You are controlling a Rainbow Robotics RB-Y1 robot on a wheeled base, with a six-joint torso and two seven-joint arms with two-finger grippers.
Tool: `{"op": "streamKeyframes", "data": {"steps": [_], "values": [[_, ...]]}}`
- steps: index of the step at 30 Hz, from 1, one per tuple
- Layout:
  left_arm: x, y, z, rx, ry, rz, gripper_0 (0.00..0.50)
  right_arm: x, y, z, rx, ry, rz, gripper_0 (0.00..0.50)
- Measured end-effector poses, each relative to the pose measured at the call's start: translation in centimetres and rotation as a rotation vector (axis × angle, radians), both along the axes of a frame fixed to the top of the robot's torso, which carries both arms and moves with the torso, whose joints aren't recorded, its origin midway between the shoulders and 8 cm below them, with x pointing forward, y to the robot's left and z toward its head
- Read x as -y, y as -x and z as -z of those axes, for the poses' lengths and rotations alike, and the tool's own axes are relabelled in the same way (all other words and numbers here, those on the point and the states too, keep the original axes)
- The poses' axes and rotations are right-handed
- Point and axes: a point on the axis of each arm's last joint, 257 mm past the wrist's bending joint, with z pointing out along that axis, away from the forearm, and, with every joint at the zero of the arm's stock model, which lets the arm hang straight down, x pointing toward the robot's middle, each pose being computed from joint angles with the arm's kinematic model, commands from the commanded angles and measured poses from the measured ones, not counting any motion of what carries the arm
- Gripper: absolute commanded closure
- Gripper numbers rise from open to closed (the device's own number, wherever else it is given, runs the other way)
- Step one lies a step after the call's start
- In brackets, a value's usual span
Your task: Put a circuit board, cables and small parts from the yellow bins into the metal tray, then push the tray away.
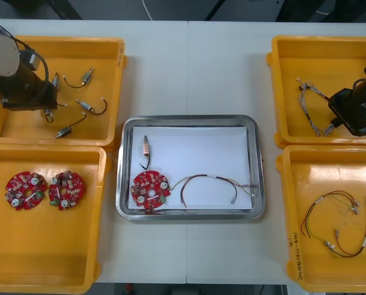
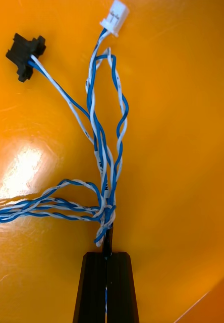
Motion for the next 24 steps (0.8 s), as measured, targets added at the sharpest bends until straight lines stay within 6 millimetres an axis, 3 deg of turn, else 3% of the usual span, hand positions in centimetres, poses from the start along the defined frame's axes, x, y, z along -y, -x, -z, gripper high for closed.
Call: {"op": "streamKeyframes", "data": {"steps": [24], "values": [[1.2,-0.3,1.9,-0.008,-0.022,0.032,0.000,-0.3,2.9,-5.2,-0.052,0.061,-0.089,0.500]]}}
